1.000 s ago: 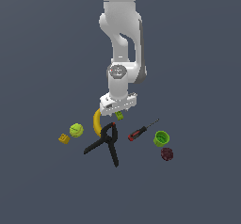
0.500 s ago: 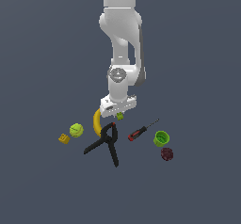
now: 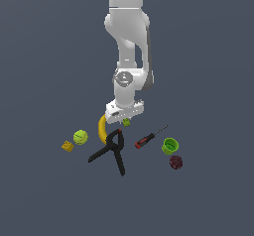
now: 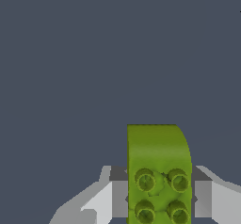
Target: Pick up a designated object from a clutter of objects.
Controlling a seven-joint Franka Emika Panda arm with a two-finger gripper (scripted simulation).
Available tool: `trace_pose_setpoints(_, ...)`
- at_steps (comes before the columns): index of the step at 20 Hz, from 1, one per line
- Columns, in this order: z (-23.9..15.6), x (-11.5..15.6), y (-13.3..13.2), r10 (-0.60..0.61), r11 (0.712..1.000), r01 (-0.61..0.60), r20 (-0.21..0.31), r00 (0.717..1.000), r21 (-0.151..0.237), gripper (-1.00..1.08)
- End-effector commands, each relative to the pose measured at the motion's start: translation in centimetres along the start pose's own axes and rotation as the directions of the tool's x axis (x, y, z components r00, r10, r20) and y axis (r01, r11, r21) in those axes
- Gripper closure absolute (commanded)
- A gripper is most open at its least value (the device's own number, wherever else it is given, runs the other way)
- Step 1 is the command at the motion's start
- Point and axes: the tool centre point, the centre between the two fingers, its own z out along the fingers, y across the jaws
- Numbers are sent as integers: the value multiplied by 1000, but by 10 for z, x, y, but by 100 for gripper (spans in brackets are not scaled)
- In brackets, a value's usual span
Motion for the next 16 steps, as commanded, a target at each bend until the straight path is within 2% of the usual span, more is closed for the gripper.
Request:
trace_pose_setpoints(1, -2, 0, 1, 0, 1000, 0, 0, 1000, 0, 108)
trace_pose_setpoints(8, -23, 3, 8, 0, 1000, 0, 0, 1000, 0, 108)
trace_pose_setpoints(16, -75, 9, 25, 0, 1000, 0, 0, 1000, 0, 108)
